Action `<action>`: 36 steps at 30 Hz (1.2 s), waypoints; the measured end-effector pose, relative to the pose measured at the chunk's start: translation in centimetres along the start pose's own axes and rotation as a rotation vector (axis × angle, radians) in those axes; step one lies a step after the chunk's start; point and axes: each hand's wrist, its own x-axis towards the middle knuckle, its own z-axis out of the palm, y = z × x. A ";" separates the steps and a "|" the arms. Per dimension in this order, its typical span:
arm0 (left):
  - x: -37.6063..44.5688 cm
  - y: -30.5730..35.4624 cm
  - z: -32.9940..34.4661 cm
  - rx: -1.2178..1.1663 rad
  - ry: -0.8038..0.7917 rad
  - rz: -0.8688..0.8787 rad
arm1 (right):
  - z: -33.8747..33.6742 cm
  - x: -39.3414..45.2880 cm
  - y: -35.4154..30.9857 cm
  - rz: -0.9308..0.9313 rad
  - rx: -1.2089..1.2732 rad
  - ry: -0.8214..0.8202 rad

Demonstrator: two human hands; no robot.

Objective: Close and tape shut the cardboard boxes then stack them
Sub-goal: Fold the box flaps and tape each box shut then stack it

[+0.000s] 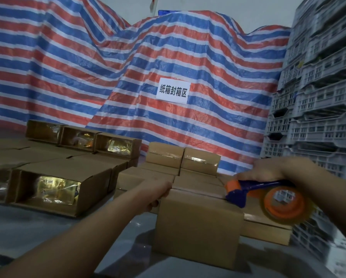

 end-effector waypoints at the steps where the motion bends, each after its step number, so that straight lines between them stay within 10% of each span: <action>1: -0.2 0.5 -0.2 0.060 -0.011 0.004 | -0.1 0.0 -0.1 0.016 -0.010 -0.004; 6: -1.0 3.7 -0.1 0.654 0.306 0.296 | -0.4 0.2 -0.7 0.070 -0.091 -0.026; 10: -2.7 4.8 4.2 0.734 0.088 0.593 | -0.2 0.2 -0.5 0.099 -0.110 -0.037; 15: -0.8 4.8 7.1 1.066 -0.180 0.550 | 0.1 0.1 -0.1 0.099 -0.044 -0.059; 36: -0.5 3.4 6.7 1.115 -0.149 0.628 | 1.3 -3.0 4.3 -0.053 -0.091 -0.047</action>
